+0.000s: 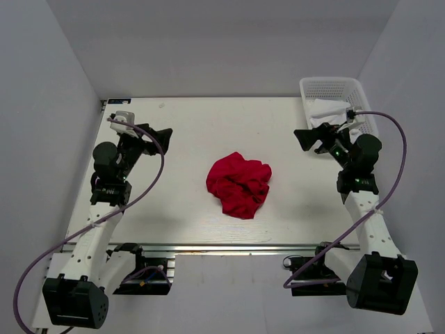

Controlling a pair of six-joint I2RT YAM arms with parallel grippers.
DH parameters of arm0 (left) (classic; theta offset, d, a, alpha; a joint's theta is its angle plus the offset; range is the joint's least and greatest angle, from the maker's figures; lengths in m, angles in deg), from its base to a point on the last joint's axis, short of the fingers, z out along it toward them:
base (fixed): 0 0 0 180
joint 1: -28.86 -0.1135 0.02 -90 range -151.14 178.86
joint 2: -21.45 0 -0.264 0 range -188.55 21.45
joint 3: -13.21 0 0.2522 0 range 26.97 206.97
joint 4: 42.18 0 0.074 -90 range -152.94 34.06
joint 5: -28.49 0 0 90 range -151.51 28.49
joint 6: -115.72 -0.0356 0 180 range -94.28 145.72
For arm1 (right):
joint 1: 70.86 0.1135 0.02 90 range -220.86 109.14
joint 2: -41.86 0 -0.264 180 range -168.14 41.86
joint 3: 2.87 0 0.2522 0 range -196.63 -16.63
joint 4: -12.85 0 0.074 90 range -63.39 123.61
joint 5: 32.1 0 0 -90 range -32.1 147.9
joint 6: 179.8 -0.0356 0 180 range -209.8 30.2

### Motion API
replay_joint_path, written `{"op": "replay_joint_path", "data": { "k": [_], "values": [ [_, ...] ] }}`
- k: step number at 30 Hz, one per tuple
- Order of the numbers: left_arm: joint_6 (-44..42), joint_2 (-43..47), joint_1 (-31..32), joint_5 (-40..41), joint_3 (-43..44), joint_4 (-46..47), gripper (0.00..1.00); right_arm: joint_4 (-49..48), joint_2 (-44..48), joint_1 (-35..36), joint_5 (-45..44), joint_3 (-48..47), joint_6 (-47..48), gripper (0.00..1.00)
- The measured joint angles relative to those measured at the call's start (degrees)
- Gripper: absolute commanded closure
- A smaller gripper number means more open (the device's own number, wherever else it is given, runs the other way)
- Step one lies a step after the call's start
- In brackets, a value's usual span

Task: Fold and stack the t-shirts
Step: Flatten out the tshirt

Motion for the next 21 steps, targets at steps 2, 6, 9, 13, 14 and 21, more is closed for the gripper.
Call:
{"op": "replay_joint_path", "data": {
  "k": [2, 6, 9, 13, 14, 21],
  "values": [
    [0.1, -0.7, 0.0, 0.0, 0.3, -1.8, 0.00, -0.1, 0.0, 0.0, 1.9, 0.0, 0.2, 0.10],
    [0.0, -2.7, 0.0, -1.4, 1.3, -4.9, 0.00, 0.5, -1.1, 0.0, 6.2, 0.0, 0.2, 0.10],
    [0.5, -4.0, 0.0, -3.8, 1.2, -4.6, 0.00, -0.2, -1.6, 0.1, 8.2, 1.2, 0.2, 0.10],
    [0.9, -5.8, 0.0, -8.0, 0.5, -1.3, 0.00, 1.8, -0.9, 1.1, 8.1, 2.6, 2.3, 0.10],
    [0.9, -6.8, 0.1, -8.9, 0.6, -0.6, 0.00, 2.8, -0.7, 1.6, 7.7, 2.5, 3.4, 0.10],
    [0.2, -23.9, 0.8, -17.3, 4.2, -2.2, 0.00, 11.6, -4.3, 9.9, 0.3, -1.2, 9.2, 0.10]
  ]
}}
